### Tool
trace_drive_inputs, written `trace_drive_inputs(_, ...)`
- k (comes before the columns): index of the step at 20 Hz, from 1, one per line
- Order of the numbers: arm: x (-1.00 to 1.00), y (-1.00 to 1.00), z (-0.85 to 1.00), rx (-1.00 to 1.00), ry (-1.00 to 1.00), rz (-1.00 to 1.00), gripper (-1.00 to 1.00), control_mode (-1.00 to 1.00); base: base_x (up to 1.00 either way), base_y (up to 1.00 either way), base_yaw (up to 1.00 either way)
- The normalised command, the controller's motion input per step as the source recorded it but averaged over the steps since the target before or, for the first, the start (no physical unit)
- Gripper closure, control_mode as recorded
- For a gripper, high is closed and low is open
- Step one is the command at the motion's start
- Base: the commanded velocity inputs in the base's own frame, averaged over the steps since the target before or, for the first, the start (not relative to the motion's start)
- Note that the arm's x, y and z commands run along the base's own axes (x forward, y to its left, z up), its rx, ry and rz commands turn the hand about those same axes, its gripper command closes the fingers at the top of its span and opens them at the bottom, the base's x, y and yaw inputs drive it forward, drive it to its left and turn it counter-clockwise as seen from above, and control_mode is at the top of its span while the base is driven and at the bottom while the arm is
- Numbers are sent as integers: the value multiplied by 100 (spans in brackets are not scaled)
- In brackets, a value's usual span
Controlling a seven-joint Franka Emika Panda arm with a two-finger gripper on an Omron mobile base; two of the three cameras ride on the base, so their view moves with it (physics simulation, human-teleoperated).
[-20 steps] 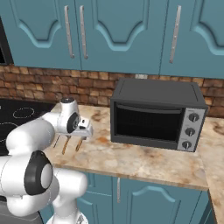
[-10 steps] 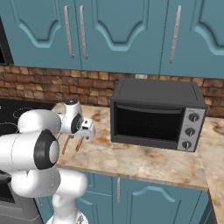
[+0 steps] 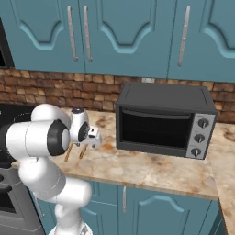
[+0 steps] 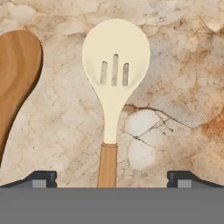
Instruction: Organize the utensils by type. Pick up the wooden spoons from the counter and place them in the open cabinet. Then pick up the metallic utensils from the counter and place them in the open drawer.
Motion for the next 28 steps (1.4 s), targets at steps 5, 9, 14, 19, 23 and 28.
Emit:
trace_drive_inputs(5, 16, 0, -28, 0, 0, 0, -100, -100, 0, 0, 0)
trace_drive_inputs(9, 8, 1, -18, 0, 0, 0, -100, -100, 0, 0, 0)
trace_drive_inputs(14, 0, 0, 0, 0, 0, 0, 100, -100, 0, 0, 0)
trace_drive_inputs(19, 0, 0, 0, 0, 0, 0, 100, -100, 0, 0, 0)
trace_drive_inputs(23, 0, 0, 0, 0, 0, 0, 100, -100, 0, 0, 0)
trace_drive_inputs(28, -10, -8, 40, 1, -5, 0, 100, -100, 0, 0, 0)
